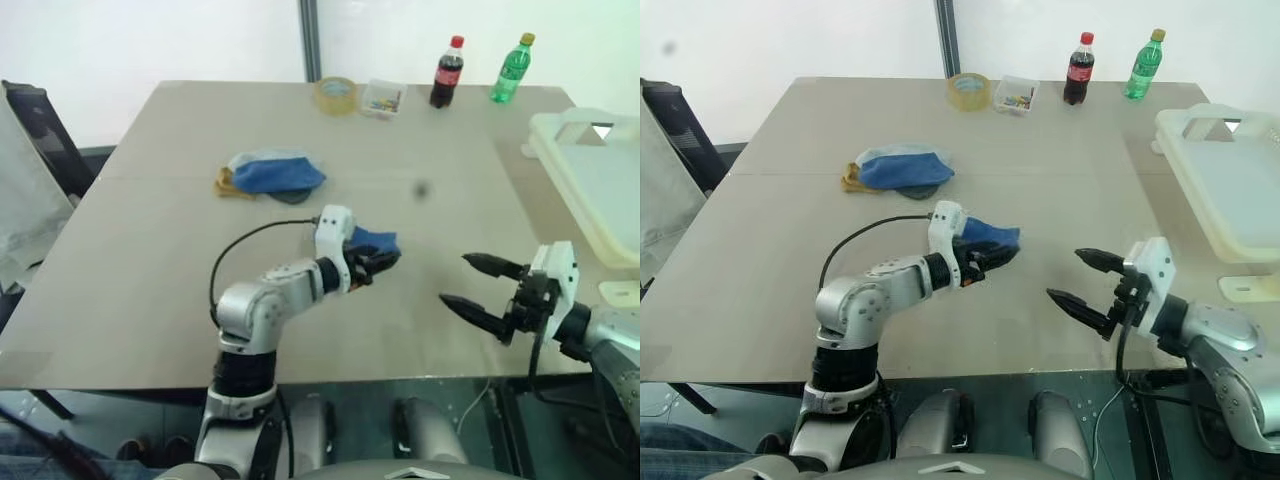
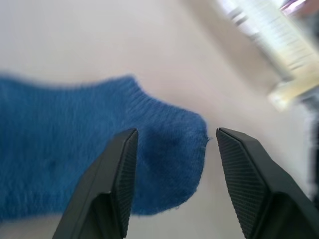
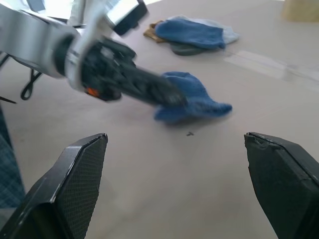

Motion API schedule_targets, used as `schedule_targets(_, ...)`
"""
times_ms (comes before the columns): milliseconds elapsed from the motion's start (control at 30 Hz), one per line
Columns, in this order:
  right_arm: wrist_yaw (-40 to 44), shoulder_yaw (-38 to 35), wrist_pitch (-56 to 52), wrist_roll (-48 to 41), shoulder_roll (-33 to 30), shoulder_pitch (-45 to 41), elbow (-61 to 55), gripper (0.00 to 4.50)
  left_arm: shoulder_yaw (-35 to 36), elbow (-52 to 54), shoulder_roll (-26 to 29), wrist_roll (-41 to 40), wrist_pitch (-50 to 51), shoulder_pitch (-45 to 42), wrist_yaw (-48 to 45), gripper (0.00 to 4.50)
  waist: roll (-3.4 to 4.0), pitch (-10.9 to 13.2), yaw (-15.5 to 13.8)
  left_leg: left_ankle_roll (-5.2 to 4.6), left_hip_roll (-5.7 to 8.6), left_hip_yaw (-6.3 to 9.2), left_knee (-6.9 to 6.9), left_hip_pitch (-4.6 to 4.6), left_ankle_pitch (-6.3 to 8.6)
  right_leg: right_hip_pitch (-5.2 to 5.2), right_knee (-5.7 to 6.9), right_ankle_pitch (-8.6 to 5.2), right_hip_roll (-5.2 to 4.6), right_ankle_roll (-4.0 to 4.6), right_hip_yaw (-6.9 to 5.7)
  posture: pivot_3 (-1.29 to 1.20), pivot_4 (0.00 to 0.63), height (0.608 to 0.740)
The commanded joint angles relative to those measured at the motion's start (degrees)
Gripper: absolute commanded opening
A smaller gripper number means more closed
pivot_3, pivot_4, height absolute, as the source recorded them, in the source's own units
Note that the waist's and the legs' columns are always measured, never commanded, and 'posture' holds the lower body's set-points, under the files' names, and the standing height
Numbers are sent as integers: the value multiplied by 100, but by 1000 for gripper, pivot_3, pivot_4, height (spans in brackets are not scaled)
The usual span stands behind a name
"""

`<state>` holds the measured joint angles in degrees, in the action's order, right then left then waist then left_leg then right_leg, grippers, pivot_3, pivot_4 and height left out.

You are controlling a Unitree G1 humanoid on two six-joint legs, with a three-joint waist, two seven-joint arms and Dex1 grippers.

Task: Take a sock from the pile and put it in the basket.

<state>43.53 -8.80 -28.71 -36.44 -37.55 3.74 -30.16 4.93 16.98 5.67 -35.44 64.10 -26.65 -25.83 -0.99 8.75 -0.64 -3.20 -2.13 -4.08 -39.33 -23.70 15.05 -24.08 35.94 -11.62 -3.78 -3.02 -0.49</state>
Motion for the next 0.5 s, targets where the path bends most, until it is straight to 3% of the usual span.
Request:
schedule_targets(33,-334,328,-127,241,177,-254,109,4500,537,-201,481,-364,-660,-355,-685,2773,1,-1,-6,0,0,0,0,0,0,-1,0,0,1,0,-1,0,150,740)
schedule_targets(233,-684,792,-214,698,507,-704,536,4500,-112,-795,1664,-326,-957,-328,-2073,2773,3,-2,-22,1,3,-3,0,-3,0,1,-5,0,3,0,2,0,150,740)
schedule_targets(500,-1009,802,-697,663,695,-822,503,4500,-381,-1050,1341,-158,-1524,-323,-1918,2773,2,-1,-13,1,3,-4,0,-6,0,1,-8,0,-4,0,0,0,150,740)
